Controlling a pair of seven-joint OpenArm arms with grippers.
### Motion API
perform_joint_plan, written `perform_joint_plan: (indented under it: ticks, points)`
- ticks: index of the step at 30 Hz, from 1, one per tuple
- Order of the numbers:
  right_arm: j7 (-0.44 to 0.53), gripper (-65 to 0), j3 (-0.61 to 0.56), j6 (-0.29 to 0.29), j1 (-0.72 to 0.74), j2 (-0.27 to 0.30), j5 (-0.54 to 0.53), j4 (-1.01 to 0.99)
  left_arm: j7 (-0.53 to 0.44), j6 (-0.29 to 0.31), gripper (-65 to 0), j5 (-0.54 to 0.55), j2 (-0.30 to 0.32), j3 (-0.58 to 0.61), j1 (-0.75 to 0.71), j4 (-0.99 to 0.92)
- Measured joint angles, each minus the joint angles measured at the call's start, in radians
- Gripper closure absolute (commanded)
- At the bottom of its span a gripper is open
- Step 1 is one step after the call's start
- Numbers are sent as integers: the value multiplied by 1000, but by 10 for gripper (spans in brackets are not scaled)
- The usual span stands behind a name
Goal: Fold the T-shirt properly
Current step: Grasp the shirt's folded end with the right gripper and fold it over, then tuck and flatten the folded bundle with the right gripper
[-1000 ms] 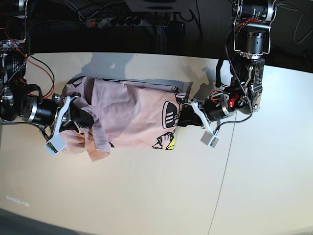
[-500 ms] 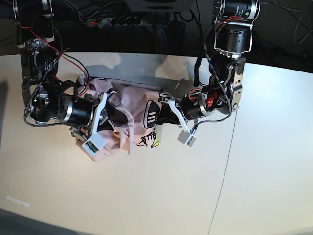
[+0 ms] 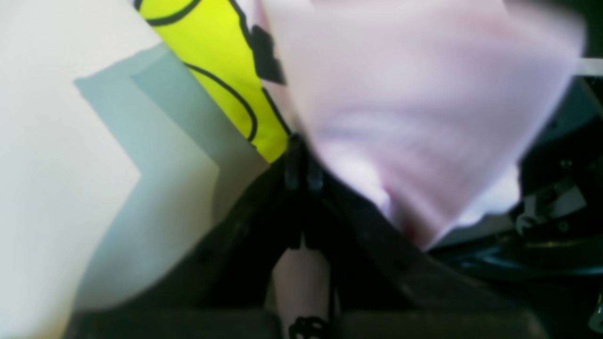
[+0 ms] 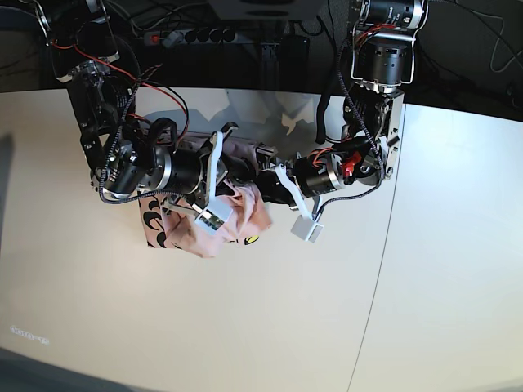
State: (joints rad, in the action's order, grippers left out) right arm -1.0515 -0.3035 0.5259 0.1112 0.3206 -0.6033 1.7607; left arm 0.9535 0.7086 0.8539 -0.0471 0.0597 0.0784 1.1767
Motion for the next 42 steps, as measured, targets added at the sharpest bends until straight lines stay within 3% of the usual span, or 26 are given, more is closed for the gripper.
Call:
perform_joint_plan:
  ticks: [6, 11, 18, 22, 24, 30, 42]
  points:
    - [-16, 0, -13, 0, 0, -34, 24, 0, 64, -5, 0, 3, 5, -2, -1, 38]
    - [-14, -221, -19, 0, -3, -52, 16, 0, 132, -21, -6, 2, 20, -2, 0, 82]
    - [15, -234, -19, 0, 0, -53, 0, 0, 160, -19, -6, 64, 82, 3, 5, 131]
    - [15, -372, -20, 0, 0, -56, -61, 0, 166, -20, -6, 76, 120, 5, 19, 150]
    - [16, -410, -20, 0, 0, -55, -90, 0, 165, -20, -6, 79, 130, 5, 22, 150]
    - [15, -409, -20, 0, 0, -55, -223, 20, 166, -20, -6, 96, 170, -2, 19, 150]
    - [3, -409, -19, 0, 0, -150, -278, 24, 233, -20, -6, 221, 283, -123, 19, 151]
